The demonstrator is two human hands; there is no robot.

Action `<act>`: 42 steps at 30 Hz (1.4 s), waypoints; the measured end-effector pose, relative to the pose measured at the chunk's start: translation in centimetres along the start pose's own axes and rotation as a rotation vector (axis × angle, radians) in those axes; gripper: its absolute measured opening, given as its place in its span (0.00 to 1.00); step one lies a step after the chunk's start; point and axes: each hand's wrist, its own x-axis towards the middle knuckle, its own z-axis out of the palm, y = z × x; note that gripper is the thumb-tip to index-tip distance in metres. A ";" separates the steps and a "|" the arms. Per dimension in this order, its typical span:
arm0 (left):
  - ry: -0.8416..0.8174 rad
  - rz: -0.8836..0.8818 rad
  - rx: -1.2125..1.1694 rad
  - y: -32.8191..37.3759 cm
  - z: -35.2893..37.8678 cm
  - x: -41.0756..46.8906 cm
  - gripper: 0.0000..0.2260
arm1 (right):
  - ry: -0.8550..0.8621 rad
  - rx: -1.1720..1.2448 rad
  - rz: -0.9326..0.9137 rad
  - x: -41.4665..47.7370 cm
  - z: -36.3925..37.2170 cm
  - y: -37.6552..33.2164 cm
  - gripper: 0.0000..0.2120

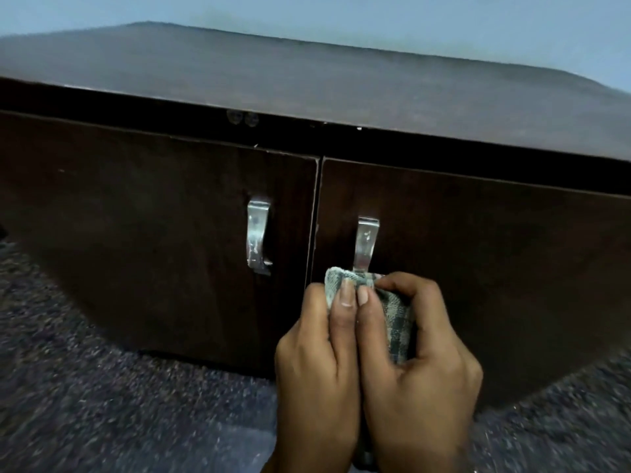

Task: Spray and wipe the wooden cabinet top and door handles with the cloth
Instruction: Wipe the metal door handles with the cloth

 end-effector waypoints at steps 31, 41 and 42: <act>-0.025 -0.024 0.059 3.3 -0.4 2.4 0.19 | -0.255 -0.122 0.111 4.6 -2.3 -3.4 0.07; -0.009 0.054 0.033 -0.9 0.3 0.1 0.16 | -0.014 -0.042 -0.049 0.1 -0.1 0.1 0.02; -0.007 0.077 0.067 -1.4 0.3 0.1 0.16 | 0.014 -0.029 -0.061 -0.2 0.2 0.5 0.03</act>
